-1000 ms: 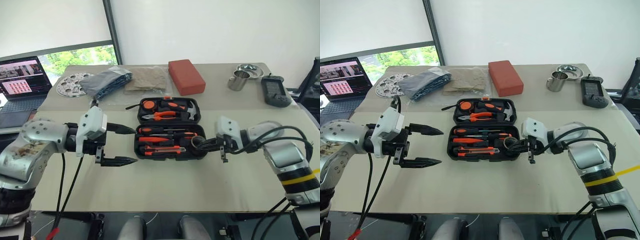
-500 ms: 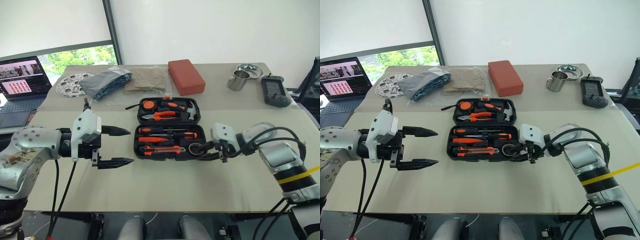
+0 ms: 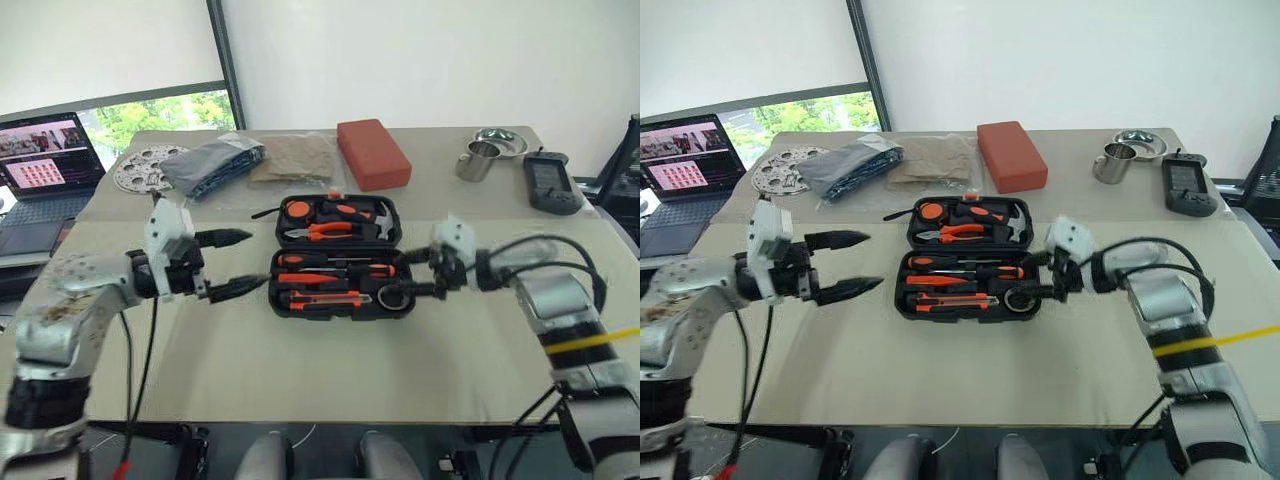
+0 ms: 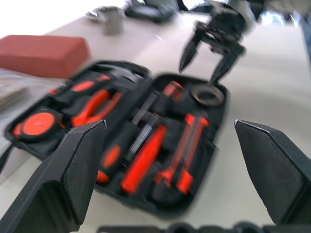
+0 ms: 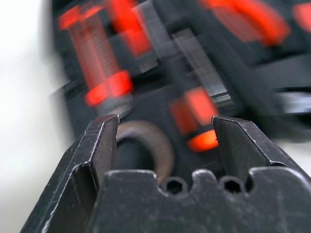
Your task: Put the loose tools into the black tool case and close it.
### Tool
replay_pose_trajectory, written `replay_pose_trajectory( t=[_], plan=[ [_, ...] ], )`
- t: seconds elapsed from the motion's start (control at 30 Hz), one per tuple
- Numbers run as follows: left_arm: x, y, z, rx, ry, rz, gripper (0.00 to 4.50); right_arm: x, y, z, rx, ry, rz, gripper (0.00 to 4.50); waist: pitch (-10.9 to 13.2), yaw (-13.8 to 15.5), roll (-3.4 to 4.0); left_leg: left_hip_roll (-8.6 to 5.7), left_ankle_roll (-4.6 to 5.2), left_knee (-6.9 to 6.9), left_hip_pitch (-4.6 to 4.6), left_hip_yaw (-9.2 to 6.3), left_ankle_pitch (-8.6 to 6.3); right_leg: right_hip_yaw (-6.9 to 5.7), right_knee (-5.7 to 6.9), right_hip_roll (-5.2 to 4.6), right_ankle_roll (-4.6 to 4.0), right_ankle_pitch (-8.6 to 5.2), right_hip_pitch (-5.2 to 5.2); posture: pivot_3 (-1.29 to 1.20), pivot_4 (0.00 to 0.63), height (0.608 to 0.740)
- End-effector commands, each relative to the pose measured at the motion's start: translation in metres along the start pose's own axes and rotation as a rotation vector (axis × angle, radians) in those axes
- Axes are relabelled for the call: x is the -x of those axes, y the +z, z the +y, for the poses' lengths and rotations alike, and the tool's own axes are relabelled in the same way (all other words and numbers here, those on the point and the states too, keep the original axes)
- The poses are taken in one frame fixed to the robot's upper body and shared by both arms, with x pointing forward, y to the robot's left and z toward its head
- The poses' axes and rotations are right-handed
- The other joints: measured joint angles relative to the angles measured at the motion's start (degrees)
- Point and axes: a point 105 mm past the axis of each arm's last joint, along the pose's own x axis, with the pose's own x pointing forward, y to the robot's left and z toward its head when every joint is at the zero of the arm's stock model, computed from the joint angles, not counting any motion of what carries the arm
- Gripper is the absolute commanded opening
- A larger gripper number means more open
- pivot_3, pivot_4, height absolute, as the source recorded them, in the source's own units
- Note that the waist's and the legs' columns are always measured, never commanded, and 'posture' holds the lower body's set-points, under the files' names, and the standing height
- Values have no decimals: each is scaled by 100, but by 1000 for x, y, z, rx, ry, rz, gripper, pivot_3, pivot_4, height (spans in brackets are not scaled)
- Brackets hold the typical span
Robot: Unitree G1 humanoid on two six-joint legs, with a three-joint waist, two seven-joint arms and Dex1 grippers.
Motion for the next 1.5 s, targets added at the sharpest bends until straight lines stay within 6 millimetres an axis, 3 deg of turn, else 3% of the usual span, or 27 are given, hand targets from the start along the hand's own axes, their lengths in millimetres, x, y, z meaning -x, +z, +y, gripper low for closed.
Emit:
replay_pose_trajectory(
  t=[0.03,0.2,0.3,0.53,0.63,0.87,0.93,1.5],
  plan=[
    [-11,-12,35,114,128,10,4500,4,8,-37,-256,-155,-94,3575,0,-1,-1,0,0,-2,-2,-1,0,0,0,1,0,1,-3,0,150,707],
    [-28,-21,76,310,235,-1,4500,-4,9,-63,-524,-254,-135,3575,0,-4,-1,-3,0,-5,-22,1,0,-1,43,-1,-3,2,-45,0,150,707],
    [-37,-23,89,409,251,0,4500,-10,7,-71,-622,-295,-140,3575,-1,-26,1,-3,1,-7,-44,0,1,-4,73,2,-4,3,-68,0,150,707],
    [-50,-31,120,574,386,7,4500,-29,1,-76,-679,-358,-138,3575,-1,-114,0,-5,1,-19,-61,1,1,-9,72,-1,-4,3,-82,0,150,707],
    [-53,-29,125,604,413,-9,4500,-35,3,-75,-695,-359,-157,2825,-1,-150,0,-7,1,-19,-71,0,1,-11,75,-3,-3,3,-91,0,150,707],
    [-55,-38,126,597,434,27,4500,-41,7,-76,-675,-366,-175,435,-2,-165,1,-4,-3,-22,-78,2,3,-13,87,-3,-3,4,-110,0,150,707],
    [-55,-41,124,599,432,37,4500,-43,7,-74,-659,-348,-168,38,-2,-163,1,-4,-4,-21,-78,1,4,-13,88,-3,-3,4,-110,0,150,707],
    [-52,-63,119,629,441,90,4500,-49,16,-46,-508,-78,-114,38,-3,-305,1,3,-7,-27,-89,5,6,-21,134,2,-2,5,-159,0,150,707]
  ],
)
